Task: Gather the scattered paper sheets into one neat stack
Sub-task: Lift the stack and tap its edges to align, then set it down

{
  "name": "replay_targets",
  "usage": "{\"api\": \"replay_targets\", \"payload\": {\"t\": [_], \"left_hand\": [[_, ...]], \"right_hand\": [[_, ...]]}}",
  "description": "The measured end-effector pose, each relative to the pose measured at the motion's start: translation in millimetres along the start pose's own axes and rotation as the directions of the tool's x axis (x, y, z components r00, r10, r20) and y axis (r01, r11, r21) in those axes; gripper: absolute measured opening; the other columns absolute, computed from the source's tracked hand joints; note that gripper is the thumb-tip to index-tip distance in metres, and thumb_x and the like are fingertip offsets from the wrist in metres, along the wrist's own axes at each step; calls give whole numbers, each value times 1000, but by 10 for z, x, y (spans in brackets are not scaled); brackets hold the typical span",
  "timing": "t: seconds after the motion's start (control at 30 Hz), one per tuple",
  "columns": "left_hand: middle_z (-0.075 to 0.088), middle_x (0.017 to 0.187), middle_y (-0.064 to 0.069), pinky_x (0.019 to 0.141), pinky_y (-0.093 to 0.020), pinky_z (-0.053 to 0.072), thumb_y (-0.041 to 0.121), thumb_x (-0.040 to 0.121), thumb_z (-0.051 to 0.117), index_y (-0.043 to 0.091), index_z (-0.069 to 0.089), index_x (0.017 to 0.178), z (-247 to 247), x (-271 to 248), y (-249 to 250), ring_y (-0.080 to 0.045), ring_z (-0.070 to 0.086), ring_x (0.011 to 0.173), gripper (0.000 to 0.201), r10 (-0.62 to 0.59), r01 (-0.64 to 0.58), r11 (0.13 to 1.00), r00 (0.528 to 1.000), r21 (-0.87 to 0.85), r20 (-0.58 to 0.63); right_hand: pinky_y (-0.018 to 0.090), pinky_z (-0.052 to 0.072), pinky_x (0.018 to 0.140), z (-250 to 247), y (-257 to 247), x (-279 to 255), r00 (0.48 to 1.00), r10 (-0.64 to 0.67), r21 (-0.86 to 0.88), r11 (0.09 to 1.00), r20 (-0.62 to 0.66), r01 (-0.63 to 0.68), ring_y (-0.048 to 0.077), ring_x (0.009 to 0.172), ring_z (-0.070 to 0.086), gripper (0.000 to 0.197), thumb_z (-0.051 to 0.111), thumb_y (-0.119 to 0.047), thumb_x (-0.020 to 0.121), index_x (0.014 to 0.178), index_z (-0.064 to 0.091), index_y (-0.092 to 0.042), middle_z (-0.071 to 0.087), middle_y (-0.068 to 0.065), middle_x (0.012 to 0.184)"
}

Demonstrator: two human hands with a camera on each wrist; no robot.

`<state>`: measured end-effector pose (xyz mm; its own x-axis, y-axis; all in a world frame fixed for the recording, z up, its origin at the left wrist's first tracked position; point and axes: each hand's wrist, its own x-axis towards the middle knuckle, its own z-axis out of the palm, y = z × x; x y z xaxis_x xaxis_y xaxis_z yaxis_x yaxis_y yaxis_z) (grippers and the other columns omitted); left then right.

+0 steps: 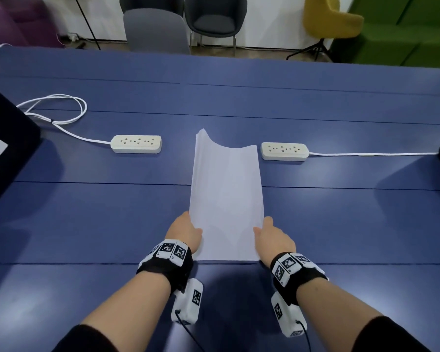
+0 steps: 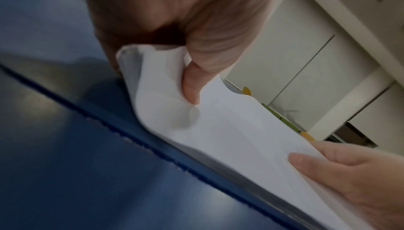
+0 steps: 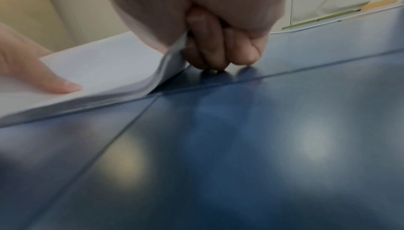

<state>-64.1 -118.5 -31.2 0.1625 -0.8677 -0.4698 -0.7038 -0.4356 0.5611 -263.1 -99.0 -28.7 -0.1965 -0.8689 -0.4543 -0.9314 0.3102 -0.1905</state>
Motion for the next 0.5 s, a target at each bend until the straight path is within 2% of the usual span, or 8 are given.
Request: {"api": "replay_targets", "payload": {"t": [0.07,0.13,0.27,0.33,0.4,0.43,0.5], "left_hand": [[62,124,-10,86,-32,44,14,88,51,10,52,122,12,12,5,-31,59,110,34,-4,4,1000,1000,12,4],[62,123,-10,86,-33,45,14,88,52,10,51,121,28,21,10,-31,60,109,33,-13,13,1000,1000,15,1],[62,121,-10,78,-31,43,13,87,50,9,51,118,45,25,11,-32,60,105,31,-27,27,999,1000,26,-9],[62,121,-10,77,-31,42,13,87,50,10,51,118,49,27,6,-31,60,103,31,-25,25,999,1000,25,-12],[62,121,-9,78,-31,43,14,87,50,10,51,119,55,30,1,-31,60,104,32,-24,24,1000,1000,21,-12],[62,122,-9,78,-31,43,14,87,50,11,51,119,61,31,-6,-31,60,104,32,-23,24,999,1000,22,-12],[61,122,-9,79,-32,43,14,88,51,11,50,120,71,25,-10,-30,60,105,33,-25,25,999,1000,26,-10]], "right_hand": [[32,38,63,44,11,-26,1000,5,-44,999,-23,-6,26,71,50,33,26,-35,100,118,36,-10,53,1,74],[31,37,60,63,12,-30,999,13,-59,998,-30,-14,25,69,50,34,26,-36,100,118,36,-10,41,-4,63],[31,36,59,55,7,-28,999,22,-56,998,-36,-24,26,69,49,34,26,-37,100,117,37,-10,38,-4,61],[32,37,63,46,11,-24,999,19,-50,999,-38,-21,27,71,49,34,26,-36,100,116,37,-9,47,-1,68],[33,38,65,24,11,-12,999,16,-38,999,-30,-18,27,72,49,33,27,-36,100,116,37,-9,63,6,87],[33,37,65,14,13,-11,1000,17,-31,999,-25,-17,28,73,49,33,27,-36,100,115,37,-9,66,9,96],[33,37,66,1,15,-17,1000,16,-31,999,-23,-16,27,73,49,33,27,-36,100,115,37,-9,67,9,101]]}}
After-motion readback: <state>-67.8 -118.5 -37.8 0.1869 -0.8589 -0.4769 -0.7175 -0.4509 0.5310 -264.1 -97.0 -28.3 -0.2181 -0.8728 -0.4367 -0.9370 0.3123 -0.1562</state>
